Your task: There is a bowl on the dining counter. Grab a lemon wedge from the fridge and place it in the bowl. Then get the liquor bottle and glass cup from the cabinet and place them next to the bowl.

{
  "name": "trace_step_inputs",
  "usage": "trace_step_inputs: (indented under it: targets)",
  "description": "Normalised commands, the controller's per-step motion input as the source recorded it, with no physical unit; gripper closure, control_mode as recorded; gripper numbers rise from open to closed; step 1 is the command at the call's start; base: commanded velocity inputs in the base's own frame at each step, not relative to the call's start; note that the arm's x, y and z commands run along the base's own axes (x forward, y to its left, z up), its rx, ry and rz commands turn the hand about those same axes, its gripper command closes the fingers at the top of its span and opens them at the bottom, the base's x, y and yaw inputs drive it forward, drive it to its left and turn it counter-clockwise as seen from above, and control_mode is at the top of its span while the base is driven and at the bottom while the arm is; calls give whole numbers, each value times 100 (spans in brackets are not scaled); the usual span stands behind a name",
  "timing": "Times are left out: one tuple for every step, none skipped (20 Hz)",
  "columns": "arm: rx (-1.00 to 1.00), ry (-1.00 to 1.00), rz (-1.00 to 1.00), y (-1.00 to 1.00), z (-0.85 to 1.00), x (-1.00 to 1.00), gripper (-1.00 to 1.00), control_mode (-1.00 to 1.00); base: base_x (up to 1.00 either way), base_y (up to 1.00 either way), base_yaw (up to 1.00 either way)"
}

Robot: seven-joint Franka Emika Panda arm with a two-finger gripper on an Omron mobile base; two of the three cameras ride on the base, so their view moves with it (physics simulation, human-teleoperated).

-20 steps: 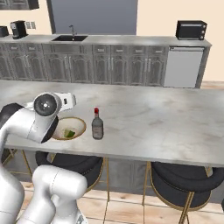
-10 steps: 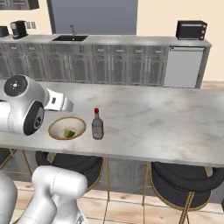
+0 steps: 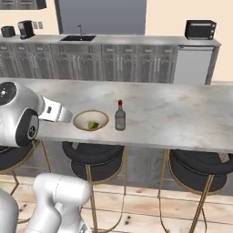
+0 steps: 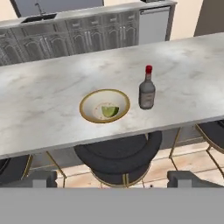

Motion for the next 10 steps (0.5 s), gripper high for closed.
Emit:
trace_step_inputs:
  targets:
    - [0,0,0,0,0,0,-100,100,-54,88,0]
    - [0,0,0,0,0,0,-100,100,-47,95,0]
    - [0,0,0,0,0,0,-100,100,-44,100,0]
    - [0,0,0,0,0,0,-100,100,-39,100,0]
    - [0,0,0,0,0,0,-100,100,-32,100,0]
    - [0,0,0,0,0,0,-100,100,-27,100,0]
    - [0,0,0,0,0,0,-100,100,-24,100,0]
    - [0,0,0,0,0,0,-100,100,-22,100,0]
    - [0,0,0,0,0,0,-100,100,-21,100,0]
    - [0,0,0,0,0,0,-100,100,-14,100,0]
